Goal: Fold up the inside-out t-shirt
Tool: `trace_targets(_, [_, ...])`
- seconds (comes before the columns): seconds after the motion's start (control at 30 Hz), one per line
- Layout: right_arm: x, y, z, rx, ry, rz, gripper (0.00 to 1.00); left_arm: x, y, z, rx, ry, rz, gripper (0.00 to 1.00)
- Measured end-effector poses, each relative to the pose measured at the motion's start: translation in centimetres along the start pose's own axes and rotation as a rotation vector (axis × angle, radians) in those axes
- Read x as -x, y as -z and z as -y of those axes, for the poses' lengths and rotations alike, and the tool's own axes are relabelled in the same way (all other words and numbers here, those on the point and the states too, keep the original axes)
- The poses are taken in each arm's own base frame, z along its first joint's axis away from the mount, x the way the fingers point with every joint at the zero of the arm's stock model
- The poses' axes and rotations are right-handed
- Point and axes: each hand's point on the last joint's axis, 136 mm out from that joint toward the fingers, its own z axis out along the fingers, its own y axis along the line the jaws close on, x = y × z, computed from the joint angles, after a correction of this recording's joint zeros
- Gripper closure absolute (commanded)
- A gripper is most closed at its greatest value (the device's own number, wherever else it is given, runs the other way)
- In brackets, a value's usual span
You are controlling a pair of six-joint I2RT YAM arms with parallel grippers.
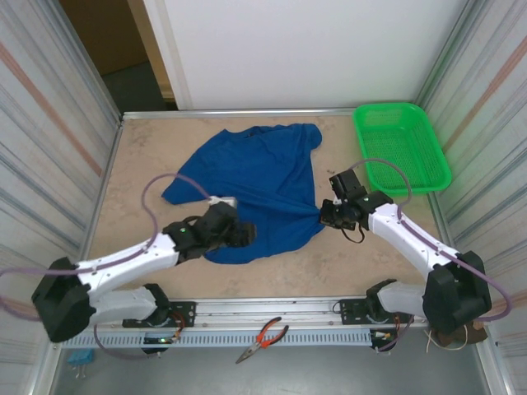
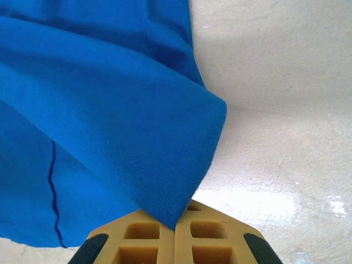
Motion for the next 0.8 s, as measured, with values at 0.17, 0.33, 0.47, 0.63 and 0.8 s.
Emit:
trace_targets(0.17, [-0.1, 0.0, -0.2, 0.02, -0.009, -0.012, 1.0, -2.7, -3.6, 3.2, -0.003, -0.269, -0.079, 0.16])
trace_targets(0.33, [0.0, 0.1, -0.3, 0.033, -0.015, -0.016, 1.0, -4.0, -5.7, 4.4, -0.017, -0.378, -0.094, 0.16])
trace_targets(0.47, [0.0, 0.3, -0.5, 0.042, -0.014, -0.01, 1.0, -3.4, -6.3, 5.6, -0.044, -0.398, -0.056, 0.16])
trace_targets(0.63, [0.0, 0.6, -0.8, 0.063, -0.011, -0.006, 1.0, -2.5, -7.3, 7.1, -0.068, -0.407, -0.018, 0.16])
trace_targets(0.8, [0.0, 0.8, -1.1, 0.081, -0.01, -0.007, 1.0, -1.8, -8.2, 8.1, -0.083, -0.407, 0.005, 0.25])
